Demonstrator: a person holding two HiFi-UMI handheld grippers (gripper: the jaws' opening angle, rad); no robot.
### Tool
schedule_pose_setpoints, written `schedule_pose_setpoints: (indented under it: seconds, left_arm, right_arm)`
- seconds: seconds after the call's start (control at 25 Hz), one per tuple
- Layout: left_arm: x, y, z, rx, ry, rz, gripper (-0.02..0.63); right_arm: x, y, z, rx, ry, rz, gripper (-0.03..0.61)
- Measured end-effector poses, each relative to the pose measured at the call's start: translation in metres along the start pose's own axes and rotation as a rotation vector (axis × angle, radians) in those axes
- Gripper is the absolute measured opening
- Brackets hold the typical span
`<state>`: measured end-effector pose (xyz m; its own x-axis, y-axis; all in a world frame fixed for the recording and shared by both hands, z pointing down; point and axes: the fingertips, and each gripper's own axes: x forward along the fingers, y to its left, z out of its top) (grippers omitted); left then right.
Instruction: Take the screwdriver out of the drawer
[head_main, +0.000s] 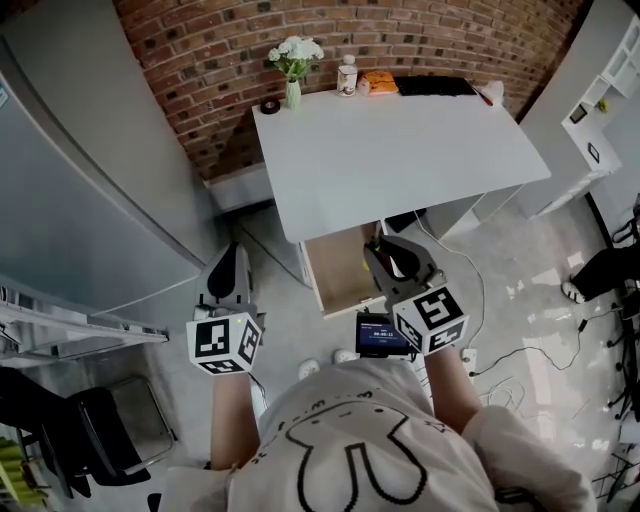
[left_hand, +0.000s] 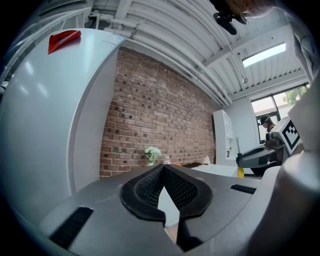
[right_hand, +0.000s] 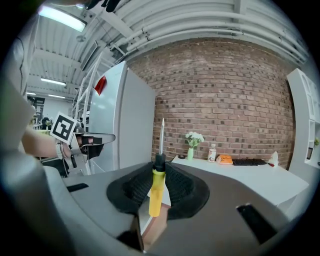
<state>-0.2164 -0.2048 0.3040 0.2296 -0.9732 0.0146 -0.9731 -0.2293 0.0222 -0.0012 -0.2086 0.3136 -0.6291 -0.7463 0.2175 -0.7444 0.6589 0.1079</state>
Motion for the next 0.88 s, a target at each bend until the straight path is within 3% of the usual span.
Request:
schedule_pose_setpoints:
  seconds: [0.36, 0.88]
  left_arm:
    - [-0.001, -0.01, 0.007, 0.016, -0.025, -0.011, 0.012]
    - [-0.007, -0.004, 0.009, 0.033, -0.033, 0.0, 0.012]
  right_arm:
    - [-0.004, 0.008, 0.012, -0.029, -0.051, -0.003, 0.077]
    - [-0.006, 0.006, 0.01, -0.03, -0.039, -0.038, 0.077]
